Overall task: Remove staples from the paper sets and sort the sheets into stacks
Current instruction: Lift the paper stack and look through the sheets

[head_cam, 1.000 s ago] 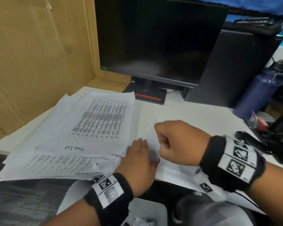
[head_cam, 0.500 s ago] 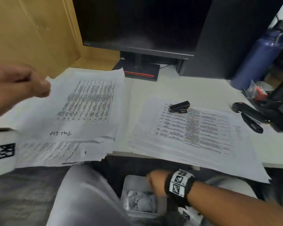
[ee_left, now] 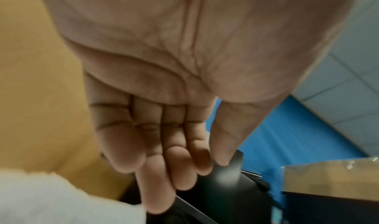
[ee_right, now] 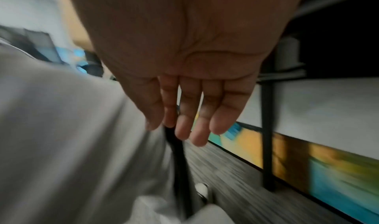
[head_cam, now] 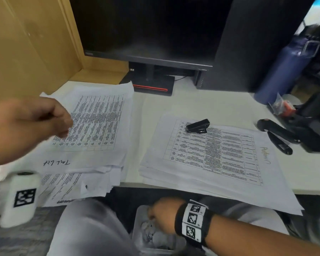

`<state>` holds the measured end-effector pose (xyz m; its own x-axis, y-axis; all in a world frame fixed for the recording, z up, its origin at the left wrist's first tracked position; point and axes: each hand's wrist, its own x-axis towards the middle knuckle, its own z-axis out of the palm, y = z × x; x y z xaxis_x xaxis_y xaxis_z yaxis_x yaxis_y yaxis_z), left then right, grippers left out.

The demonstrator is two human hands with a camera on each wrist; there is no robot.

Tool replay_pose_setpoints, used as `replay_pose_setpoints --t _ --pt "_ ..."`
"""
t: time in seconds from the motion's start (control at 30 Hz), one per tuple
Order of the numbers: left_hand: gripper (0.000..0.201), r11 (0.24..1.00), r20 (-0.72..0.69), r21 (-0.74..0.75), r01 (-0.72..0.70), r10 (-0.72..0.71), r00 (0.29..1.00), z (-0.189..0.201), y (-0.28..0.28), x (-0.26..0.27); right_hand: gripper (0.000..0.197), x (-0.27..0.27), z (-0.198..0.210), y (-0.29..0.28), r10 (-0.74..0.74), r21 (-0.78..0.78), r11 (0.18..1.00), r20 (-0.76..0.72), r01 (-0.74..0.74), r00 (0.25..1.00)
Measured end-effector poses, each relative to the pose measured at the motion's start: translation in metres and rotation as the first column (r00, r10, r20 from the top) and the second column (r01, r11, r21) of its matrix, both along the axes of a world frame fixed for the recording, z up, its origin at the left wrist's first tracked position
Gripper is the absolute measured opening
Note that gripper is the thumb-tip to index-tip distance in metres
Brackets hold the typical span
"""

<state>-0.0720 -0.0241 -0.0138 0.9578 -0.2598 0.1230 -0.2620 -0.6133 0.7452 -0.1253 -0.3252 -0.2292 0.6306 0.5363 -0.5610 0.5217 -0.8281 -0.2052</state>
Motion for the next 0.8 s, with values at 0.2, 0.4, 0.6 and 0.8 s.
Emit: replay_pose_setpoints --t 0.2,0.4,0.6,0.8 --pt "0.029 0.929 -0.376 -0.296 0.223 -0.327 0.867 -0.025 -0.094 -0.027 0.020 -0.045 0.153 -0.038 0.052 0.379 0.925 -0.044 -0.031 0.998" --pt "0.038 0.874 -0.697 -0.382 0.299 -0.485 0.528 -0.081 -0.151 -0.058 0.018 -0.010 0.213 -0.121 -0.338 0.419 0.878 0.200 0.232 0.920" --pt "0.080 0.867 -0.776 -0.460 0.190 -0.497 0.390 -0.117 -0.192 -0.060 0.044 0.077 0.188 -0.171 -0.483 0.258 0.875 0.429 0.409 0.763" --pt "0.089 0.805 -0.771 -0.588 0.074 -0.586 0.248 -0.145 -0.238 -0.049 0.025 0.118 0.163 -0.145 -0.403 0.104 0.912 0.396 0.396 0.825"
